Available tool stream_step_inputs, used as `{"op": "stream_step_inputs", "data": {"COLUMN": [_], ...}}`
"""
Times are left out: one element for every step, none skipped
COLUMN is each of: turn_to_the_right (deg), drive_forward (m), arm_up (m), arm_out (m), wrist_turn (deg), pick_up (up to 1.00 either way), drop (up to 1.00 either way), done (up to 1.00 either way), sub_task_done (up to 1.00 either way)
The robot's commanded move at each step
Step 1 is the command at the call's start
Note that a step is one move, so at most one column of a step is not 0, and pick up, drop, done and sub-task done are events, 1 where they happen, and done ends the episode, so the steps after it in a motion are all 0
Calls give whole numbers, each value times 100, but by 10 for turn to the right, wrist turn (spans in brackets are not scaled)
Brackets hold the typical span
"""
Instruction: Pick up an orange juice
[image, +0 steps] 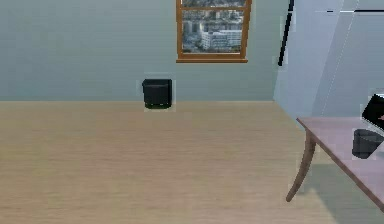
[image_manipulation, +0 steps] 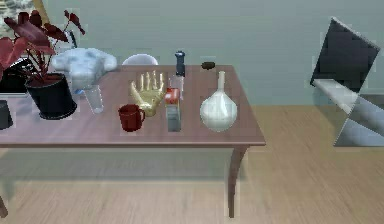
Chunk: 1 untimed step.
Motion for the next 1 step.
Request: {"op": "stream_step_inputs", "data": {"turn_to_the_right": [0], "drive_forward": [0], "arm_up": [50], "arm_out": [0], "wrist_turn": [0], "pick_up": [0], "drop": [0], "done": [0], "sub_task_done": [0]}}
